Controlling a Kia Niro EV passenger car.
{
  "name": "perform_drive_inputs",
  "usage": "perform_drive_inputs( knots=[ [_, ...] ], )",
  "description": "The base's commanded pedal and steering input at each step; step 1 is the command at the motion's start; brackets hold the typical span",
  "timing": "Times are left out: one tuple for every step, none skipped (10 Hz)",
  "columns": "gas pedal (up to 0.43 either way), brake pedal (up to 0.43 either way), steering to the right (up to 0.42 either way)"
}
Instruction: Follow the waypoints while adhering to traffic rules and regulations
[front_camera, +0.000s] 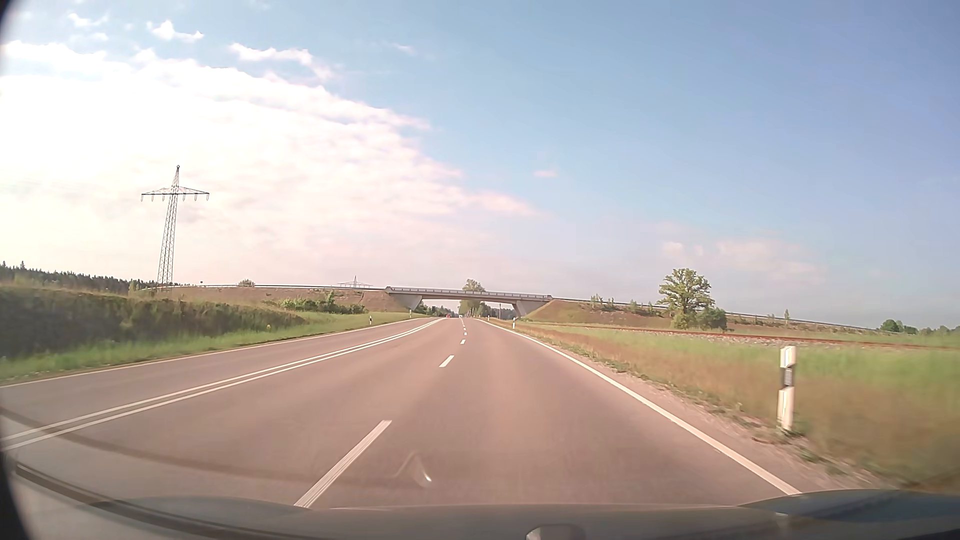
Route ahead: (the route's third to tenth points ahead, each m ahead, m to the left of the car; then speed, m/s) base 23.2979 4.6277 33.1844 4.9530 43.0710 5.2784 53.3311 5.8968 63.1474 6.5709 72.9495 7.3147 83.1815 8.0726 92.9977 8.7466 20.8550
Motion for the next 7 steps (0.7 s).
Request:
perform_drive_inputs(
  knots=[
    [0.260, 0.000, -0.010],
    [0.260, 0.000, -0.010],
    [0.260, 0.000, -0.010],
    [0.260, 0.000, -0.009],
    [0.260, 0.000, -0.009],
    [0.260, 0.000, -0.009],
    [0.260, 0.000, -0.009]
  ],
)
